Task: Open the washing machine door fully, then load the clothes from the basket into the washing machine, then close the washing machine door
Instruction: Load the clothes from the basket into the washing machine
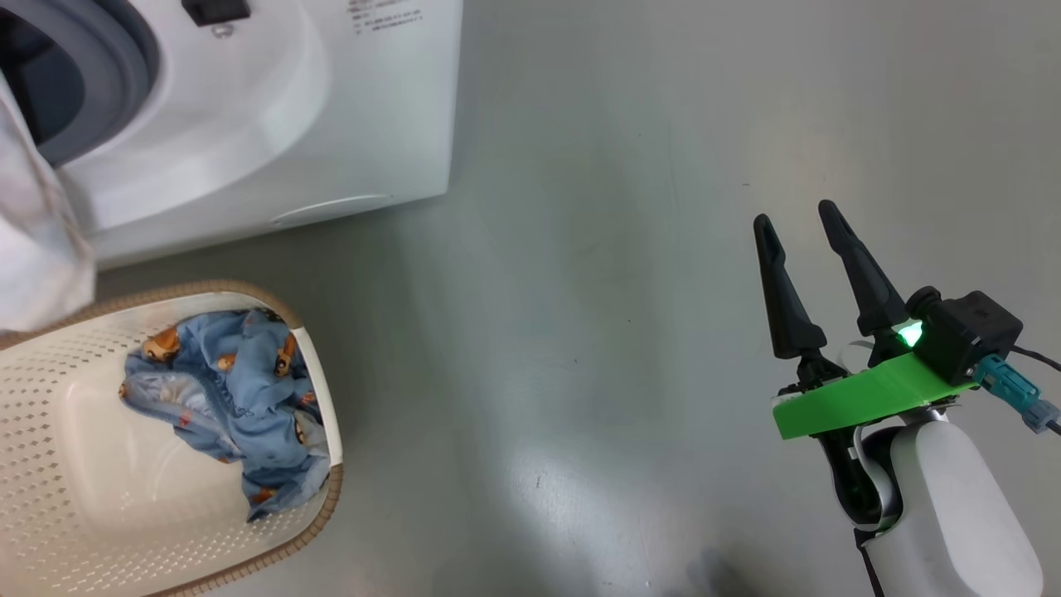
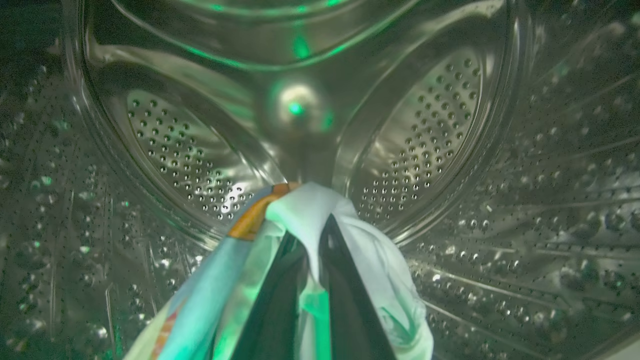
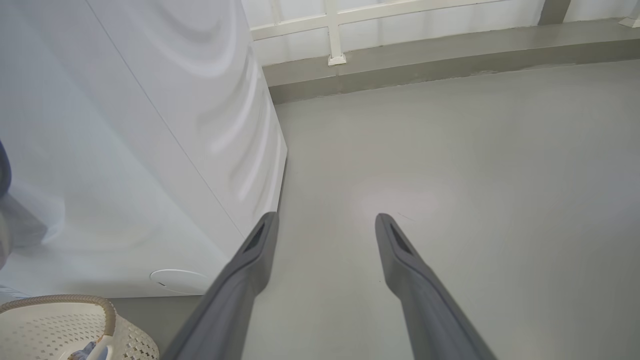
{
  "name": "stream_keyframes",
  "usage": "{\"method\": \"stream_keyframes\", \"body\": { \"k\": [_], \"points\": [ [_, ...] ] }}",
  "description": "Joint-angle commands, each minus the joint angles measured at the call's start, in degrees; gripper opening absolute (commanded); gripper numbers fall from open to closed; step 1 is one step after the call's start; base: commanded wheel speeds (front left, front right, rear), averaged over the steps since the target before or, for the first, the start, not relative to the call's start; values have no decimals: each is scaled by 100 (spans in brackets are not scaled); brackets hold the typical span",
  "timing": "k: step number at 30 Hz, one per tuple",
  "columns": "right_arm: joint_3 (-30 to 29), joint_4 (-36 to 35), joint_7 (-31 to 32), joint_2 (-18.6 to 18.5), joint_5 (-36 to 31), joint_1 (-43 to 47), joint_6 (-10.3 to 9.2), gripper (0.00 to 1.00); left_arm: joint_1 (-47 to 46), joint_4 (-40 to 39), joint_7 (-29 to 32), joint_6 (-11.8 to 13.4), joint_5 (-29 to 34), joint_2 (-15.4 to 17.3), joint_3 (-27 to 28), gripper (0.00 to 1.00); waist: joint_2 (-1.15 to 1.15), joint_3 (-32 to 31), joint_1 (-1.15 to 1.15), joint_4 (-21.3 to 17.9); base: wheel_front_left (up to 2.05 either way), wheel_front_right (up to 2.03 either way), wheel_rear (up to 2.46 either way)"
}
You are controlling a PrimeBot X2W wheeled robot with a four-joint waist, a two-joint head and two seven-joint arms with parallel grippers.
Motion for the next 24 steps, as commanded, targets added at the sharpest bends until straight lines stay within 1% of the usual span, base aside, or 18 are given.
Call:
{"method": "stream_keyframes", "body": {
  "k": [1,5,7,12,15,16,17,18,19,20,24],
  "points": [
    [107,-138,-44,42,-31,13,8,100,-88,-435,-36,-9,159,338,228,0,0,40,0,-11,0,0,0],
    [124,-128,-44,65,-41,-25,8,100,128,-1175,-36,-9,453,227,562,0,0,69,0,-6,0,0,0],
    [142,-121,-44,74,-47,-46,8,100,255,-1290,-36,-9,512,154,659,0,0,70,0,-3,0,0,0],
    [172,-94,-44,82,-47,-59,8,100,431,-942,-36,-9,563,113,577,0,0,41,0,14,0,0,0],
    [177,-87,-44,73,-41,-19,8,100,437,-563,-36,-9,604,122,496,0,0,-3,0,42,0,0,0],
    [180,-83,-44,71,-38,-6,8,100,429,-379,-36,-9,598,119,476,7,0,-23,0,50,0,0,0],
    [185,-77,-44,69,-36,6,8,100,408,-132,-36,-9,600,117,427,29,0,-43,0,59,0,0,0],
    [192,-73,-44,70,-33,13,8,100,356,10,-36,-9,620,125,340,55,0,-57,0,67,0,0,0],
    [203,-69,-44,71,-30,16,8,100,306,157,-36,-9,621,137,291,83,0,-73,0,72,0,0,0],
    [213,-63,-44,71,-28,18,8,100,266,386,-36,-9,582,124,248,100,0,-92,0,79,0,0,0],
    [238,-42,-44,72,-19,25,8,100,25,1066,-36,-9,512,119,-53,100,0,-146,0,102,0,0,0]
  ]
}}
